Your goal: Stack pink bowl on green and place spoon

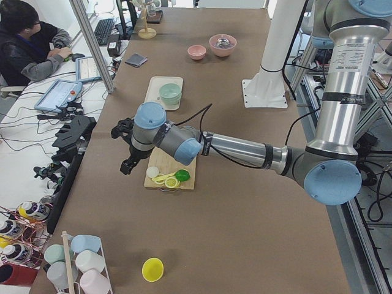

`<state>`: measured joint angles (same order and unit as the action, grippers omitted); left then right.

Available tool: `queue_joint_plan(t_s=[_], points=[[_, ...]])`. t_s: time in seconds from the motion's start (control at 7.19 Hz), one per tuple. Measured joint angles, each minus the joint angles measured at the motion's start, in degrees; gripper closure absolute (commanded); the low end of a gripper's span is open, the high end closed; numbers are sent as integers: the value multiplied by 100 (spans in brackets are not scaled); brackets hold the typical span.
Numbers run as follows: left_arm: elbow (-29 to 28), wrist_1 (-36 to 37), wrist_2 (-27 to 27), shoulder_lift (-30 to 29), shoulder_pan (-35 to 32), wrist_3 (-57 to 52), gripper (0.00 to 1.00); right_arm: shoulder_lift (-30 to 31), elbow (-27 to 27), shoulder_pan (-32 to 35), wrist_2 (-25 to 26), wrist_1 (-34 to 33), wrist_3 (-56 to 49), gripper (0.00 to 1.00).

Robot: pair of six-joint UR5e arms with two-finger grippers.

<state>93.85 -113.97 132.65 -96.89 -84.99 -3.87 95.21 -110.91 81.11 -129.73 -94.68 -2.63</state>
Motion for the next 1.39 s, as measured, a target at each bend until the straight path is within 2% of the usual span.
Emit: queue_joint_plan(t_s=[0.28,0.42,0.7,0.97,1.11,1.25,1.39], points=[[-10,-56,16,-108,303,255,1,-129,27,-650,15,309,783,0],[-9,-61,18,-116,347,284,1,-144,85,-1034,83,765,1544,0],[-12,-69,16,-120,366,297,1,-177,272,-1806,422,1746,2988,0],[-6,-66,15,-120,369,301,1,-441,455,-2469,806,2270,4383,0],[-2,-65,15,-120,369,304,1,-624,496,-2756,1035,2344,5053,4],[-4,-64,15,-123,369,309,1,-746,515,-2979,1216,2371,5533,23],[-12,-64,15,-126,372,313,1,-792,520,-3135,1321,2381,5824,31]])
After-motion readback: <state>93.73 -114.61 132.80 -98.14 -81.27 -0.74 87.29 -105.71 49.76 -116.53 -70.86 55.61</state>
